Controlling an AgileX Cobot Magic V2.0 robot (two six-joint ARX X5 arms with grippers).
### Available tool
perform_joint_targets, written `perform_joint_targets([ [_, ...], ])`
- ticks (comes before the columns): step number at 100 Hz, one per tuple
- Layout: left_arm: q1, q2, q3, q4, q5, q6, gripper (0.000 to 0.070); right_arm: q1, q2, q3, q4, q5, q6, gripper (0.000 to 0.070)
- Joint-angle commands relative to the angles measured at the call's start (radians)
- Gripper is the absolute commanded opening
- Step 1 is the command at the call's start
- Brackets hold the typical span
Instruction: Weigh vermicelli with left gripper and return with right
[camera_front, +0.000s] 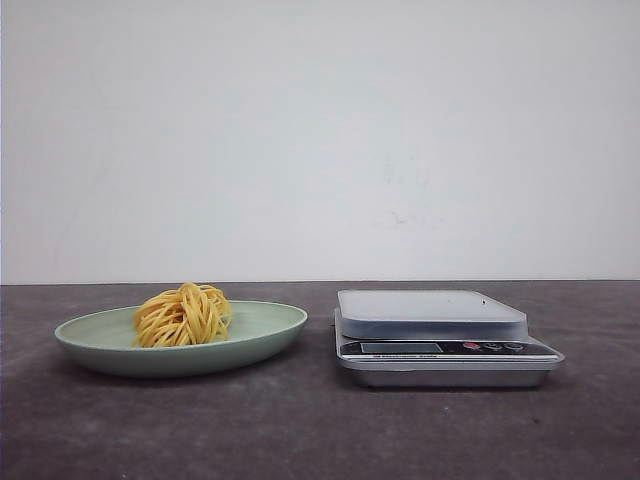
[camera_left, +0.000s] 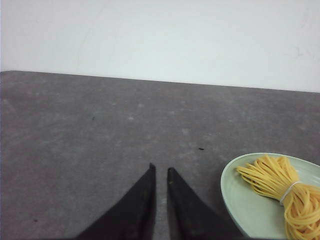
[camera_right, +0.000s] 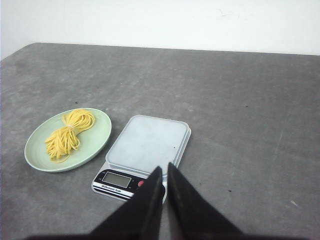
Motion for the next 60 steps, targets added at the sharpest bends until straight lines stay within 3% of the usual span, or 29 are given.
perform_joint_targets([
  [1,0.0,-0.003,-0.006,0.017,-0.002,0.022,0.0004,0.006,0.001,0.014,0.012,0.0,0.01,0.0007],
  [60,0.0,-0.003,-0.049,0.017,-0.001,0.029,0.0004,0.006,0.001,0.014,0.012,0.0,0.01,0.0008],
])
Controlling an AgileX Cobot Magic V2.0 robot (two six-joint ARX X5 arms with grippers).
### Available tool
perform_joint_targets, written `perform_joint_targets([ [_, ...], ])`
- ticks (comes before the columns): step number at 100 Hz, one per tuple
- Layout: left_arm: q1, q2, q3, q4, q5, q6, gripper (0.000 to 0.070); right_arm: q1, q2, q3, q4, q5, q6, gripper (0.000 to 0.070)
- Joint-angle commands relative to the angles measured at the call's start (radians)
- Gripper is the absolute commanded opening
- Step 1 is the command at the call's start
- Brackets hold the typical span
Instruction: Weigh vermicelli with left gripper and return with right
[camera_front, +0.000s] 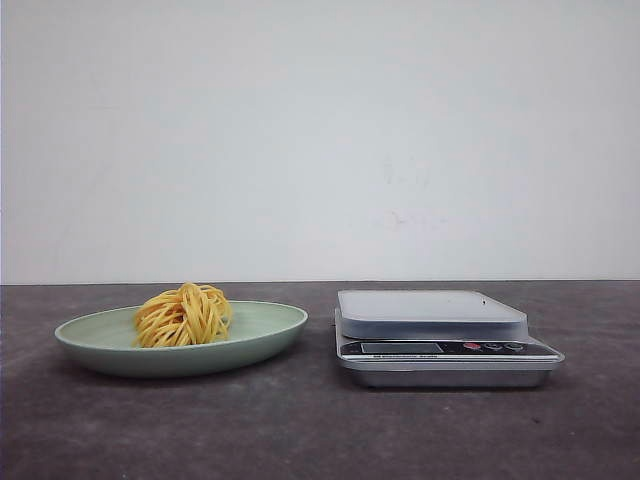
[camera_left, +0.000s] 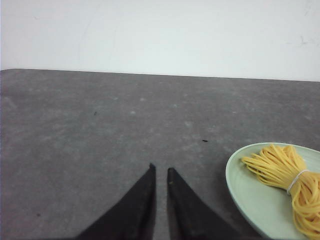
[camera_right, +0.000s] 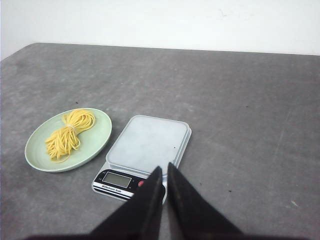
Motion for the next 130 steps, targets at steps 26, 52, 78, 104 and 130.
perform_joint_targets([
  [26,0.0,-0.002,-0.03,-0.03,0.001,0.002,0.0004,0.006,0.001,0.014,0.012,0.0,0.01,0.0007],
  [52,0.0,0.006,-0.029,-0.069,0.006,0.002,0.0005,0.006,0.001,0.014,0.012,0.0,0.01,0.0007],
  [78,0.0,0.005,-0.029,-0.069,0.005,0.002,0.0005,0.006,0.001,0.014,0.012,0.0,0.01,0.0007],
  [104,0.0,0.005,-0.029,-0.069,0.005,0.002,0.0005,0.006,0.001,0.014,0.012,0.0,0.01,0.0007],
  [130,0.0,0.005,-0.029,-0.069,0.005,0.002,0.0005,0.006,0.001,0.014,0.012,0.0,0.01,0.0007],
])
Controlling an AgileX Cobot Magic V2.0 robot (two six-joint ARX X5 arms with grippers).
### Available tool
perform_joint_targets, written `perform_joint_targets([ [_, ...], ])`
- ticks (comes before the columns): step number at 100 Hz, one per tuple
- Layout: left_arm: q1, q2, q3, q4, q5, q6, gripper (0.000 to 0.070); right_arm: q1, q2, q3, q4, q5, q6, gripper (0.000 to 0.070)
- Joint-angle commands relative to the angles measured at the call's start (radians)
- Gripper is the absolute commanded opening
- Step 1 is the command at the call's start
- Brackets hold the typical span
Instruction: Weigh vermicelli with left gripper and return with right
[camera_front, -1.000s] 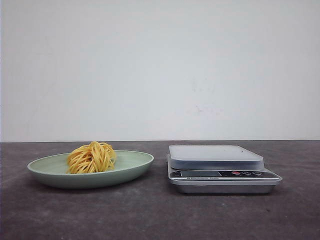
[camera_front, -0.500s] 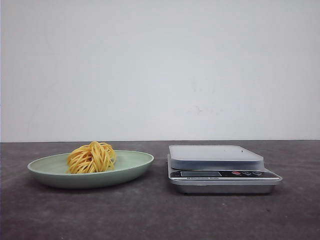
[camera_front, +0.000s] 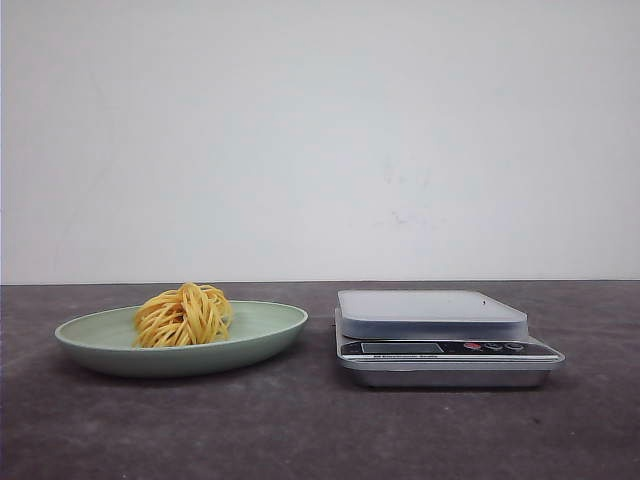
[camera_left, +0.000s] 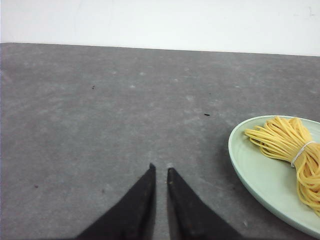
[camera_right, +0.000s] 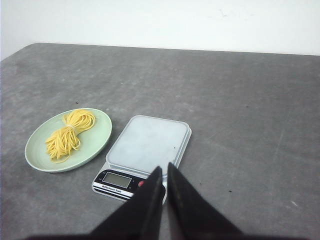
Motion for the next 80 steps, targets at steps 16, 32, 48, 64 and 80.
perform_joint_targets([
  [16,0.0,0.003,-0.018,-0.006,0.002,0.002,0.0005,0.006,0.001,0.014,0.011,0.0,0.01,0.0007],
  [32,0.0,0.003,-0.018,-0.006,0.002,0.002,0.0004,0.006,0.001,0.014,0.011,0.0,0.01,0.0007],
  [48,0.0,0.003,-0.018,-0.006,0.002,0.002,0.0004,0.006,0.001,0.014,0.011,0.0,0.01,0.0007],
  [64,0.0,0.003,-0.018,-0.006,0.002,0.002,0.0005,0.006,0.001,0.014,0.011,0.0,0.01,0.0007],
  [80,0.0,0.003,-0.018,-0.006,0.002,0.002,0.0004,0.006,0.001,0.014,0.012,0.012,-0.006,0.0007],
])
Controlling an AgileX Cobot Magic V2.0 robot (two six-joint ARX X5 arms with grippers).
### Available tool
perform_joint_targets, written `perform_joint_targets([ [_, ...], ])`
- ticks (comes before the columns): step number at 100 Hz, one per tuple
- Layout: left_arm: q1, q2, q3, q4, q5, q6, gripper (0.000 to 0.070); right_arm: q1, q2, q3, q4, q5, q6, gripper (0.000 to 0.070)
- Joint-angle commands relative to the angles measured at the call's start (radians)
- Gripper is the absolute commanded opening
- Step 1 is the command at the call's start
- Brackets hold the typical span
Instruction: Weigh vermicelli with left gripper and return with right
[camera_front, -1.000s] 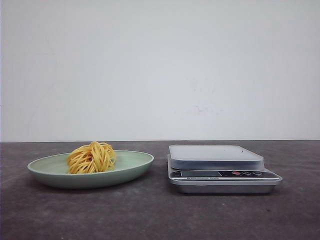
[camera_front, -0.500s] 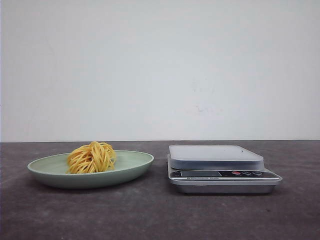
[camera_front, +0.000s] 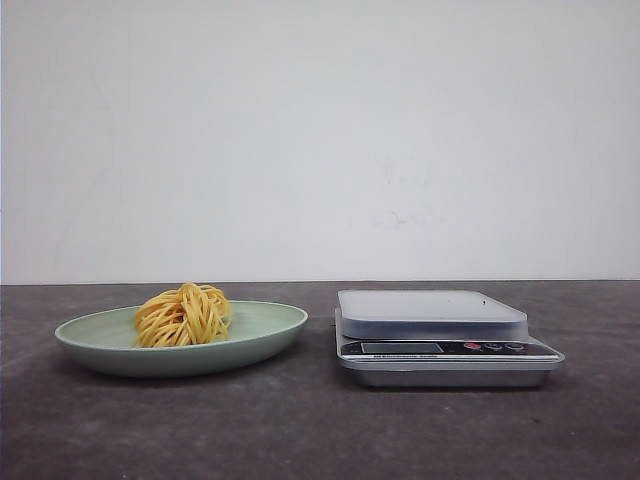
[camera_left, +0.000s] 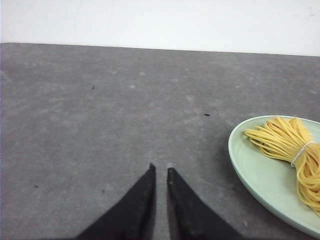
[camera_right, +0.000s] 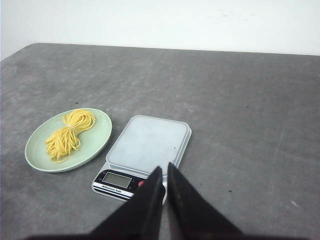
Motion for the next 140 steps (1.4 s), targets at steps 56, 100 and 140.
perform_joint_targets([
  [56,0.0,0.003,-0.018,-0.006,0.002,0.002,0.0004,-0.553,-0.089,-0.206,0.374,0.013,-0.13,0.0007],
  [100,0.0,0.003,-0.018,-0.006,0.002,0.002,0.0004,-0.732,-0.273,-0.745,0.752,-0.122,-0.212,0.0007],
  [140,0.0,0.003,-0.018,-0.006,0.001,0.002,0.0004,-0.72,-0.273,-0.877,0.75,-0.222,-0.246,0.0007],
])
